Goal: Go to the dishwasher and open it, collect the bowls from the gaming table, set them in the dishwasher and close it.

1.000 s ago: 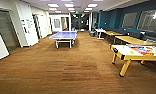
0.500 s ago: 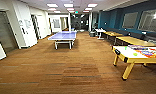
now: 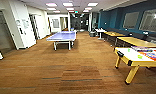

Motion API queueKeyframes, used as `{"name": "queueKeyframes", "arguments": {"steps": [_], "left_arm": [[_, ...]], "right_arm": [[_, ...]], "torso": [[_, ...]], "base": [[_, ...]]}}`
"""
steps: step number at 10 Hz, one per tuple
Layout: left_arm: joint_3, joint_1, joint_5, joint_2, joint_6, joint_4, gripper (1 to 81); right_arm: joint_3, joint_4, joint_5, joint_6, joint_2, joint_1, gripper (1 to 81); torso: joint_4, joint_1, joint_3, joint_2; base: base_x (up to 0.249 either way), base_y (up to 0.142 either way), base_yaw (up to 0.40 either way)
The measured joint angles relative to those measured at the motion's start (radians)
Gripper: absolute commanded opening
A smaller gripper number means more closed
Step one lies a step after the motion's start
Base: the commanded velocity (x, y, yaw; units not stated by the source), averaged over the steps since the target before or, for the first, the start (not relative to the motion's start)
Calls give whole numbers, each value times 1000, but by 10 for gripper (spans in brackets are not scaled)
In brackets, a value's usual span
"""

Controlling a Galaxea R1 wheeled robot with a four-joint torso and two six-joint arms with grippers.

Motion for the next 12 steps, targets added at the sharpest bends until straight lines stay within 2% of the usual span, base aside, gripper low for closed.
{"name": "queueKeyframes", "arguments": {"steps": [2, 12], "left_arm": [[-1, 0, -1, -6, 0, -26, 811], [-13, -2, -2, 0, 3, -27, 811]], "right_arm": [[-1, 0, 1, 1, 0, 0, 811], [-1, 0, 2, 0, 4, -4, 811]], "torso": [[0, 0, 0, 0], [0, 0, 0, 0]], "base": [[275, 0, 0], [275, 0, 0]]}}
